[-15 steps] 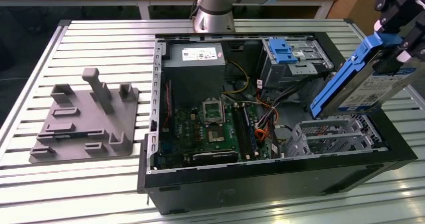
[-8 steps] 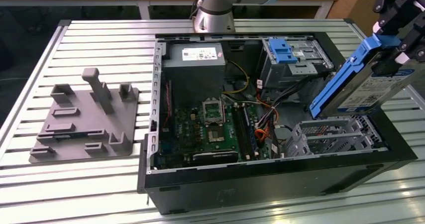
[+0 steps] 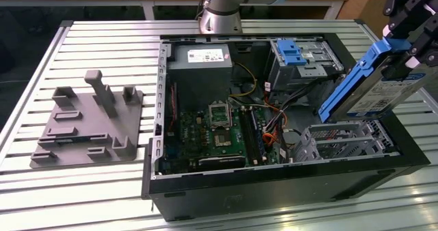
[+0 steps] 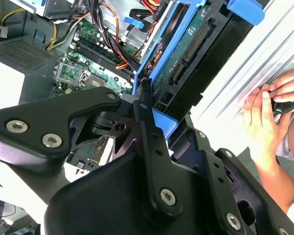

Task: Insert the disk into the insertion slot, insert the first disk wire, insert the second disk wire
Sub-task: 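Insert the disk into the insertion slot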

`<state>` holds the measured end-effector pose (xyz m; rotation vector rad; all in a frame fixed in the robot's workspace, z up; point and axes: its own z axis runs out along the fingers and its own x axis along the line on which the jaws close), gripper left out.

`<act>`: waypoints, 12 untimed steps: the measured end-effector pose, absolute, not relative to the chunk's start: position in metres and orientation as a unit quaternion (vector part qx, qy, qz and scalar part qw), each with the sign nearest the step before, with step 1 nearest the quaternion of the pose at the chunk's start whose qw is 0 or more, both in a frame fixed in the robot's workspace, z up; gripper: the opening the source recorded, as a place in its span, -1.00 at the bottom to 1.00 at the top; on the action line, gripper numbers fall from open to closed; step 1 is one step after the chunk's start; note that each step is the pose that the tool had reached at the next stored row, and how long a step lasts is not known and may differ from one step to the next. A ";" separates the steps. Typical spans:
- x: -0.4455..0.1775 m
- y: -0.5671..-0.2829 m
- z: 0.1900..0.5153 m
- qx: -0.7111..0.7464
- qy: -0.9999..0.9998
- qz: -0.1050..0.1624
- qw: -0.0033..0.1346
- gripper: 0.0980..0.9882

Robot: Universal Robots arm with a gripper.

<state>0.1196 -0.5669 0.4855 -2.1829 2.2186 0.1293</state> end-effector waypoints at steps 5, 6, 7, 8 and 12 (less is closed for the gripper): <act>0.120 -0.567 0.484 -0.701 0.712 0.041 0.013 -0.40; 0.120 -0.567 0.484 -0.701 0.712 0.042 0.013 -0.40; 0.120 -0.567 0.483 -0.701 0.712 0.042 0.013 -0.40; 0.120 -0.567 0.483 -0.701 0.712 0.042 0.013 -0.40; 0.120 -0.567 0.481 -0.701 0.712 0.042 0.013 -0.40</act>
